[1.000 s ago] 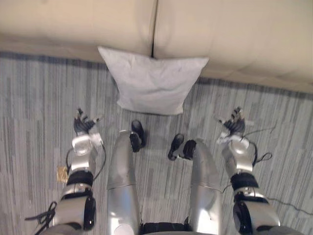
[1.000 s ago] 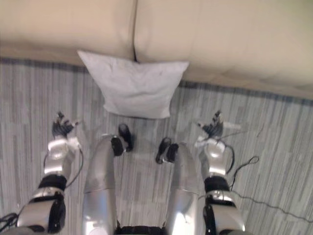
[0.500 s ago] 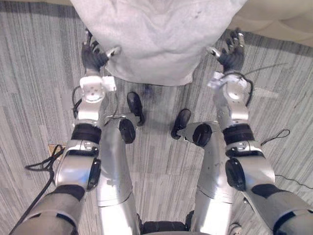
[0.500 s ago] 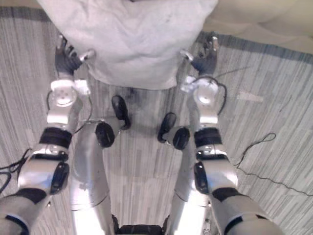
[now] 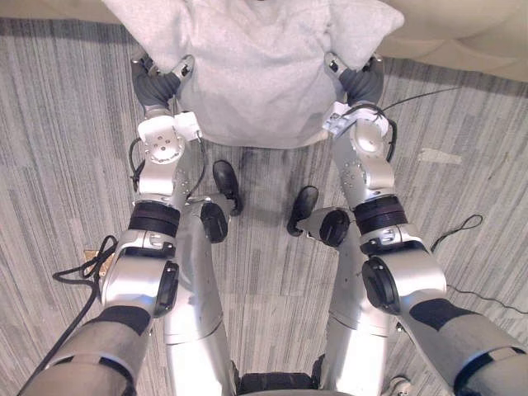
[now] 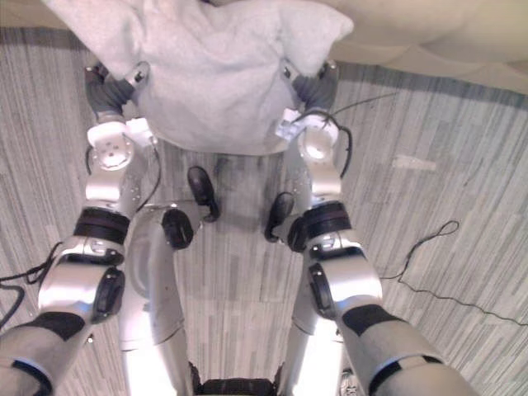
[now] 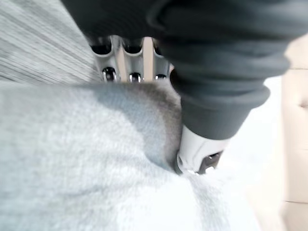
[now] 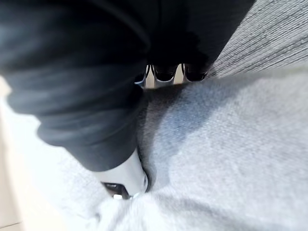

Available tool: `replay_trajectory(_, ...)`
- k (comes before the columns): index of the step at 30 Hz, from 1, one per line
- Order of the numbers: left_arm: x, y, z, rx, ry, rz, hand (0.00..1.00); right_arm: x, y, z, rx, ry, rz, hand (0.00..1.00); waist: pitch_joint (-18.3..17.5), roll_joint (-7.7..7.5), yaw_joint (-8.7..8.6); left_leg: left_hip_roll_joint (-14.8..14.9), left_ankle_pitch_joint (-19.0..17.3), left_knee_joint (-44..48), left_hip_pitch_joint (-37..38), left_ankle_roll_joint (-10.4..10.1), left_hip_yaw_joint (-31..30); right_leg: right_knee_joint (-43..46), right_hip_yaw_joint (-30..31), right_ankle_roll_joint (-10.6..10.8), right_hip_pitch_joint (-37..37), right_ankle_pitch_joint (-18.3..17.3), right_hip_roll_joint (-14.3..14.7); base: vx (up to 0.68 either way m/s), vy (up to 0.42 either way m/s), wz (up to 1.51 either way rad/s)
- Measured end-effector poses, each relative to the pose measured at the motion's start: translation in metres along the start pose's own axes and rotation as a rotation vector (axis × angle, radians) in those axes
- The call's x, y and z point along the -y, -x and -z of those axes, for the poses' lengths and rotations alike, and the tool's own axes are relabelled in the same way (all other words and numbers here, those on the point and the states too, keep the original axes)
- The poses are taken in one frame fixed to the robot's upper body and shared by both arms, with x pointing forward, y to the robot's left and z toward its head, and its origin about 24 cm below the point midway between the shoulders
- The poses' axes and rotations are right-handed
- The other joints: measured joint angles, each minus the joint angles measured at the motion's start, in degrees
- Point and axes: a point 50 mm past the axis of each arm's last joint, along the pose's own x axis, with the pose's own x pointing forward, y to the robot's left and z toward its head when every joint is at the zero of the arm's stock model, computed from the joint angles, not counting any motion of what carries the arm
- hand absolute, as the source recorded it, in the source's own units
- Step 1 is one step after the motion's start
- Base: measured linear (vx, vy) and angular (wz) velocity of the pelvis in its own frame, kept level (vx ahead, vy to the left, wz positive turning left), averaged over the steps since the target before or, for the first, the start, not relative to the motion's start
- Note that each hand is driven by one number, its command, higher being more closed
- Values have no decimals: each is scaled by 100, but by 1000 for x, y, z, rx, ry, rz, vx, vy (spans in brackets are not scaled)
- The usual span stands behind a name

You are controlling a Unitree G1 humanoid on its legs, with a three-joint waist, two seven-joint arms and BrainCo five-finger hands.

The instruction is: Pick up cushions and gather them together orderly.

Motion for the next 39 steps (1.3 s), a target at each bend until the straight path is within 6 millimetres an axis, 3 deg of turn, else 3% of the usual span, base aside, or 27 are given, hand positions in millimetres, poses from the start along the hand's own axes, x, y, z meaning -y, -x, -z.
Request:
replay_trajectory(6, 17, 31, 2, 43, 94, 68, 100, 25, 29, 12, 29, -31, 29, 100, -20, -3, -38, -62, 55, -695, 1286, -84, 68, -774, -67, 26, 1281, 128, 99, 4, -17, -4)
replay_trajectory(10, 23, 73, 14, 39, 174, 97, 100, 46, 65, 20, 70, -43, 59, 100, -171, 8, -47, -168, 114, -1473, 2578, -191, 123, -1637, -152, 61, 2590, 248, 194, 69, -37, 0)
replay_trajectory(12, 20, 101, 29, -6, 201, 96, 100, 58, 89, 28, 73, -15, 78, 100, -571, 9, -41, -221, 132, -1829, 3055, -220, 197, -2052, -156, 115, 3041, 307, 232, 157, 8, -3)
replay_trajectory(16, 7, 133, 43, -71, 232, 60, 100, 64, 123, 33, 65, 37, 58, 100, -757, 13, -19, -300, 132, -2300, 4009, -222, 256, -2635, -141, 233, 4013, 377, 288, 156, 24, -6)
replay_trajectory(21, -19, 183, 64, -198, 219, 2, 100, 77, 175, 60, -83, 101, 37, 100, -1392, 80, 8, -395, 121, -3095, 5163, -302, 340, -3660, -152, 345, 5205, 561, 419, 126, 20, -7)
replay_trajectory(24, -29, 203, 73, -261, 193, 0, 100, 86, 196, 73, -161, 157, 30, 100, -1729, 114, 5, -496, 125, -3495, 5592, -372, 366, -4146, -104, 412, 5615, 649, 463, 97, 27, -8)
replay_trajectory(28, -35, 223, 82, -329, 171, 40, 100, 99, 212, 82, -226, 208, 38, 100, -1901, 163, -55, -690, 11, -3634, 5932, -391, 268, -4278, -147, 477, 6030, 652, 365, 173, 45, 11)
replay_trajectory(31, -32, 231, 92, -384, 159, 87, 100, 116, 218, 94, -296, 278, 58, 100, -1905, 166, -101, -771, -210, -3573, 6322, -357, 178, -3238, -86, 528, 5972, 824, 213, 146, 31, 20)
replay_trajectory(32, -32, 233, 93, -397, 153, 99, 100, 119, 221, 97, -318, 285, 65, 100, -1903, 164, -119, -779, -310, -3551, 6465, -347, 148, -2869, -57, 483, 5923, 967, 167, 149, 40, 13)
replay_trajectory(33, -32, 234, 95, -411, 142, 116, 100, 121, 224, 102, -342, 291, 72, 100, -1901, 159, -130, -795, -435, -3621, 6728, -274, 93, -2265, 32, 383, 5758, 1383, 111, 225, 33, 20)
replay_trajectory(34, -34, 235, 96, -417, 127, 131, 100, 124, 228, 106, -368, 297, 71, 100, -1953, 163, -188, -828, -461, -3888, 7042, -232, -9, -1950, 86, 257, 5651, 1451, 120, 300, -7, 9)
replay_trajectory(35, -35, 234, 95, -409, 124, 140, 100, 124, 227, 107, -371, 295, 67, 100, -2007, 137, -186, -864, -462, -4091, 7179, -235, -41, -2255, 85, 318, 5533, 1138, 181, 330, -43, 2)
replay_trajectory(37, -35, 234, 96, -411, 117, 147, 100, 126, 227, 106, -372, 299, 64, 100, -2045, 158, -189, -877, -455, -4382, 7395, -246, -148, -3209, 108, 408, 5370, 1047, 391, 305, -80, -1)
replay_trajectory(38, -34, 237, 100, -430, 109, 164, 100, 131, 228, 105, -377, 310, 68, 100, -2035, 214, -274, -875, -439, -4644, 7677, -358, -212, -4508, 223, 553, 5340, 1443, 596, 246, -75, 20)
replay_trajectory(39, -34, 238, 101, -436, 106, 170, 100, 133, 229, 105, -379, 313, 71, 100, -2042, 209, -322, -890, -428, -4662, 7737, -457, -249, -4912, 269, 554, 5375, 1658, 624, 362, -137, 54)
